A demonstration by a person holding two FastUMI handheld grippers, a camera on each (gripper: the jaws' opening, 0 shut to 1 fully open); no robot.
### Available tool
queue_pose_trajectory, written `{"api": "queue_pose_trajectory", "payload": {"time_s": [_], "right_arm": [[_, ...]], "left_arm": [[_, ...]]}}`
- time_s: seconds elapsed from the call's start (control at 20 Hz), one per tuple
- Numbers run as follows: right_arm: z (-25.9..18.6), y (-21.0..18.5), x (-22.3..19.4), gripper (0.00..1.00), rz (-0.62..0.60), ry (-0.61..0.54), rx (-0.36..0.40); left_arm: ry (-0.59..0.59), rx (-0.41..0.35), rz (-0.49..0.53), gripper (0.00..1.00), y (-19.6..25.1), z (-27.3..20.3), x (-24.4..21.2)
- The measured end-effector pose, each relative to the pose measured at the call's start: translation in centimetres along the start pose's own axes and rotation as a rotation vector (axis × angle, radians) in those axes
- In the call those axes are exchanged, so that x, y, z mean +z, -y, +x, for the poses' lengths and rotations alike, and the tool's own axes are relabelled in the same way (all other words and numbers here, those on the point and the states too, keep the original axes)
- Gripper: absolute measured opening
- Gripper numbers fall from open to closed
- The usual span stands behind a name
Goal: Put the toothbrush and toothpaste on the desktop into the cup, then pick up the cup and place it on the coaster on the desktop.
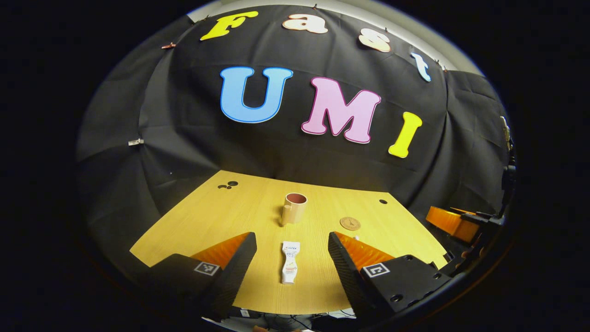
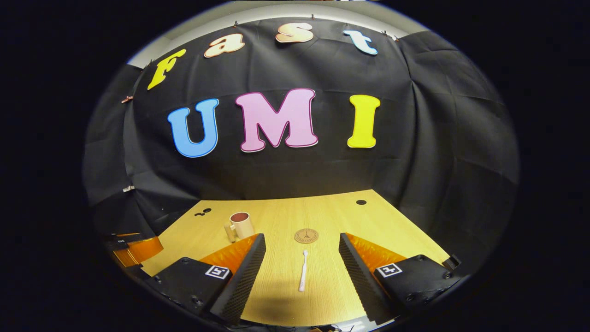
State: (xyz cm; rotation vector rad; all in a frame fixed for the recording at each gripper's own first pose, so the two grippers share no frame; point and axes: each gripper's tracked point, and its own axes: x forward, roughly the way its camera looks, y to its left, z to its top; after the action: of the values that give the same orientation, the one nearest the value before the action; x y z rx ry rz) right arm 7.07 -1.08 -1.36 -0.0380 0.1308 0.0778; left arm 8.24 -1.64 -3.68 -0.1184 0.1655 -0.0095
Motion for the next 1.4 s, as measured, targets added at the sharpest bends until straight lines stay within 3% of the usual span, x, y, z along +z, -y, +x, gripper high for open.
{"api": "queue_pose_trajectory", "payload": {"time_s": [0.55, 0.75, 1.1, 1.4], "right_arm": [[7.8, 1.9, -0.6, 0.98, 0.016, -0.094, 0.091], [10.0, 2.9, -1.7, 0.98, 0.015, -0.143, 0.121], [12.5, 4.8, -3.6, 0.99, 0.050, -0.218, 0.104], [13.6, 6.2, -5.1, 0.98, 0.115, -0.279, 0.063]], "left_arm": [[-0.191, 0.097, -0.088, 0.97, -1.7, 10.1, -6.4], [-0.281, 0.098, -0.048, 0.98, -1.7, 13.5, -9.1], [-0.429, 0.125, -0.008, 0.98, -1.2, 17.7, -14.0], [-0.516, 0.144, 0.123, 0.98, -2.2, 19.0, -17.0]]}}
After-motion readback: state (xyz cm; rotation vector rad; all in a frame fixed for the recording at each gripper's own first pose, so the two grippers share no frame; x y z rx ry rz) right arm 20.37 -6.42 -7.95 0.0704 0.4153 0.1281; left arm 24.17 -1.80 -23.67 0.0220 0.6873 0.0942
